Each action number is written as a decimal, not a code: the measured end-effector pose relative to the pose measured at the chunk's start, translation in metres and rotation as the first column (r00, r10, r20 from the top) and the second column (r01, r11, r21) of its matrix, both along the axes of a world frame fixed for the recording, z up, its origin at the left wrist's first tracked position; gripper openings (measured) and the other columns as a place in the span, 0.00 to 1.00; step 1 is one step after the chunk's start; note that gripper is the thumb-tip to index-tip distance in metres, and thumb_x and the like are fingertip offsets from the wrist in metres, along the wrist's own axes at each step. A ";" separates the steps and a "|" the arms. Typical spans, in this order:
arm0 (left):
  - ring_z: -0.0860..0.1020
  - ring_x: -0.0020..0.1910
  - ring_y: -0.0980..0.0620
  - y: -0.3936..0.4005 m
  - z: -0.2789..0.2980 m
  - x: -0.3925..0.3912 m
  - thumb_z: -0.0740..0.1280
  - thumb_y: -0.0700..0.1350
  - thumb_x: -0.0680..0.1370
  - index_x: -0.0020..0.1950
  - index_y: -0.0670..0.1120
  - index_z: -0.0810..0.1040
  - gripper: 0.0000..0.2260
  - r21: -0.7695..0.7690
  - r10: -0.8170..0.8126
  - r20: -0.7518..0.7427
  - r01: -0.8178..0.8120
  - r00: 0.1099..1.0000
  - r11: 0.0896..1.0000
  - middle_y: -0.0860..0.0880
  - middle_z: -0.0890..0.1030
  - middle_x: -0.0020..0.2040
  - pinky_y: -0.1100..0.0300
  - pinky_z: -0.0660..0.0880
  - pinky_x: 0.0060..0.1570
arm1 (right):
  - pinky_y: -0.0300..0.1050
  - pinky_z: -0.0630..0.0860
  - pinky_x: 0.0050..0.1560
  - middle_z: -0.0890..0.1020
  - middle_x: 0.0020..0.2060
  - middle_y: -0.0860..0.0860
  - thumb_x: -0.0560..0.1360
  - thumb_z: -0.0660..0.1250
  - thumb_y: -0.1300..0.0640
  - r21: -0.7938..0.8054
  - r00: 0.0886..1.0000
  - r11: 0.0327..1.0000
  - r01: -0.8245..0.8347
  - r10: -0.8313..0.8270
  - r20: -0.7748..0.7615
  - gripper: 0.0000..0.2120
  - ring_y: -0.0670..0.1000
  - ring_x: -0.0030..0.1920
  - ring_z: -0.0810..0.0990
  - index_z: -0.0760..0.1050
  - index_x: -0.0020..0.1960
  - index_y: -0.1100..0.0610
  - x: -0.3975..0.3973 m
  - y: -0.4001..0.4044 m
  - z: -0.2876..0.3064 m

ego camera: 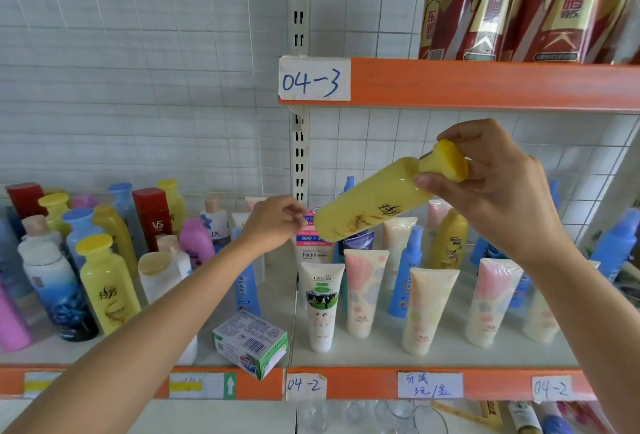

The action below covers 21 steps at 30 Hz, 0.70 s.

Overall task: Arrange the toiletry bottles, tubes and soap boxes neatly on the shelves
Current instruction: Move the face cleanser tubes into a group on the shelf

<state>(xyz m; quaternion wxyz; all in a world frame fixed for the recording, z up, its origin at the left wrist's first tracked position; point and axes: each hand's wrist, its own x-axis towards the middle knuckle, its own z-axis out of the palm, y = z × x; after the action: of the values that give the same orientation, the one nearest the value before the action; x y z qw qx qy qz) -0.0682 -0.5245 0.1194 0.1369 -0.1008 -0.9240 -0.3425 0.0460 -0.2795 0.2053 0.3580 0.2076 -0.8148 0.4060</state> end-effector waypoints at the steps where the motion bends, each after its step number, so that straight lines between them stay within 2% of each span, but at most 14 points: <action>1: 0.76 0.43 0.59 0.000 0.005 0.005 0.67 0.43 0.75 0.50 0.47 0.80 0.06 0.067 -0.004 -0.060 0.008 0.998 0.998 0.55 0.81 0.46 0.72 0.68 0.41 | 0.28 0.77 0.44 0.78 0.43 0.37 0.62 0.71 0.45 -0.018 1.000 1.000 -0.017 0.017 0.005 0.22 0.43 0.40 0.82 0.69 0.52 0.49 0.002 0.000 0.000; 3: 0.78 0.42 0.58 0.002 0.017 0.019 0.66 0.43 0.76 0.49 0.48 0.80 0.04 0.176 -0.032 -0.192 0.066 0.981 0.982 0.57 0.80 0.42 0.72 0.70 0.41 | 0.31 0.79 0.44 0.80 0.44 0.40 0.62 0.72 0.46 -0.046 0.999 0.998 -0.047 0.048 0.019 0.21 0.41 0.43 0.82 0.70 0.51 0.49 0.004 0.000 -0.001; 6: 0.80 0.44 0.57 0.010 0.036 0.044 0.63 0.45 0.78 0.50 0.47 0.79 0.07 0.270 -0.158 -0.322 0.251 0.933 0.929 0.53 0.82 0.45 0.67 0.76 0.46 | 0.33 0.79 0.41 0.80 0.42 0.41 0.63 0.74 0.49 -0.073 0.995 0.994 -0.085 0.088 0.044 0.18 0.41 0.40 0.82 0.70 0.49 0.45 0.006 -0.002 -0.002; 8: 0.81 0.47 0.58 0.018 0.049 0.060 0.62 0.51 0.78 0.51 0.51 0.79 0.09 0.272 -0.306 -0.336 0.403 0.891 0.874 0.54 0.82 0.48 0.64 0.76 0.50 | 0.32 0.77 0.39 0.81 0.41 0.42 0.62 0.73 0.47 -0.100 0.990 0.989 -0.113 0.120 0.069 0.17 0.42 0.38 0.82 0.69 0.47 0.42 0.005 -0.003 -0.002; 10: 0.80 0.50 0.61 0.028 0.058 0.073 0.63 0.58 0.73 0.53 0.56 0.77 0.13 0.180 -0.422 -0.269 0.475 0.866 0.861 0.58 0.81 0.50 0.67 0.75 0.52 | 0.33 0.76 0.38 0.81 0.39 0.43 0.61 0.73 0.46 -0.120 0.985 0.983 -0.139 0.150 0.091 0.17 0.43 0.35 0.82 0.69 0.47 0.42 0.003 -0.005 -0.003; 12: 0.78 0.48 0.62 0.040 0.059 0.080 0.68 0.62 0.67 0.57 0.55 0.75 0.22 0.022 -0.436 -0.204 0.449 0.876 0.893 0.61 0.80 0.50 0.71 0.74 0.48 | 0.34 0.75 0.35 0.81 0.38 0.44 0.63 0.74 0.48 -0.124 0.980 0.980 -0.154 0.167 0.105 0.17 0.42 0.33 0.80 0.70 0.47 0.43 0.001 -0.007 -0.005; 14: 0.78 0.43 0.60 0.050 0.057 0.082 0.74 0.62 0.63 0.58 0.52 0.75 0.28 -0.082 -0.382 -0.205 0.373 0.901 0.924 0.58 0.80 0.46 0.69 0.73 0.41 | 0.36 0.74 0.34 0.81 0.37 0.45 0.65 0.75 0.51 -0.108 0.975 0.980 -0.168 0.181 0.126 0.17 0.44 0.33 0.80 0.70 0.47 0.44 -0.002 -0.006 -0.007; 17: 0.77 0.38 0.55 0.056 0.049 0.080 0.75 0.64 0.60 0.53 0.49 0.76 0.29 -0.046 -0.348 -0.204 0.346 0.915 0.937 0.51 0.81 0.42 0.61 0.72 0.37 | 0.51 0.79 0.46 0.82 0.41 0.47 0.64 0.74 0.47 -0.051 0.938 0.971 -0.233 0.238 0.250 0.19 0.51 0.40 0.83 0.70 0.51 0.45 -0.009 0.000 -0.008; 18: 0.77 0.37 0.53 0.056 0.045 0.079 0.74 0.65 0.58 0.51 0.49 0.77 0.29 -0.019 -0.354 -0.189 0.357 0.916 0.934 0.49 0.81 0.41 0.58 0.72 0.37 | 0.53 0.79 0.50 0.82 0.42 0.46 0.63 0.73 0.45 -0.042 0.910 0.961 -0.274 0.273 0.311 0.22 0.52 0.42 0.83 0.69 0.53 0.45 -0.011 0.005 -0.008; 20: 0.78 0.36 0.52 0.055 0.036 0.077 0.70 0.66 0.58 0.48 0.50 0.77 0.27 0.032 -0.350 -0.164 0.360 0.922 0.933 0.48 0.81 0.39 0.56 0.73 0.36 | 0.51 0.78 0.54 0.82 0.45 0.46 0.61 0.72 0.45 -0.012 0.867 0.949 -0.316 0.294 0.402 0.26 0.50 0.45 0.84 0.70 0.56 0.46 -0.021 0.016 -0.011; 21: 0.79 0.36 0.53 0.055 0.032 0.076 0.70 0.66 0.58 0.47 0.51 0.78 0.26 0.060 -0.337 -0.147 0.349 0.930 0.935 0.49 0.82 0.38 0.58 0.74 0.35 | 0.48 0.78 0.55 0.83 0.47 0.47 0.62 0.73 0.47 0.045 0.872 0.955 -0.292 0.247 0.422 0.25 0.49 0.47 0.83 0.71 0.57 0.48 -0.028 0.022 -0.015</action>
<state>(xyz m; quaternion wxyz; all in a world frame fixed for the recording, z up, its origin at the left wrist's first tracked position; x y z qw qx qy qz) 0.0079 -0.4697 0.1518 0.1409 -0.2776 -0.8655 -0.3924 0.0177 -0.2576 0.1907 0.1063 0.2476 -0.8554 0.4423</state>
